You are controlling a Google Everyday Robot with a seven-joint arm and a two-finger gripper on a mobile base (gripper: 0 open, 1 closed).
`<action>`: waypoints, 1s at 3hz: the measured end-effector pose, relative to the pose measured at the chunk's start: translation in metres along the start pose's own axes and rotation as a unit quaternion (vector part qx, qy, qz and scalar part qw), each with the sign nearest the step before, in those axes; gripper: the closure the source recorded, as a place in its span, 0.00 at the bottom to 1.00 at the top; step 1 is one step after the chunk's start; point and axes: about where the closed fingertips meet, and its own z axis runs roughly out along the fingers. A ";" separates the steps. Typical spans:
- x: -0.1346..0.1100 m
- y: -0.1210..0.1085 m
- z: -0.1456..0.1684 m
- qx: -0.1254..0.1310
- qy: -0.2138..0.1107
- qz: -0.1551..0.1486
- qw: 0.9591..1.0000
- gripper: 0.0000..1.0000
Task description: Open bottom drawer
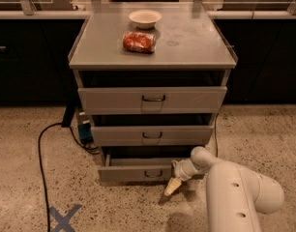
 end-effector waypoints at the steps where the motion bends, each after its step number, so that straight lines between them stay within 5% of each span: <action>1: 0.010 0.011 -0.007 -0.002 0.008 0.005 1.000 0.00; 2: 0.023 0.058 -0.025 -0.012 0.015 0.017 1.000 0.00; 3: 0.023 0.058 -0.025 -0.012 0.015 0.017 1.000 0.00</action>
Offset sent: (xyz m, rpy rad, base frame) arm -0.0840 -0.0290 0.0230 -0.0314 0.0692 -0.0144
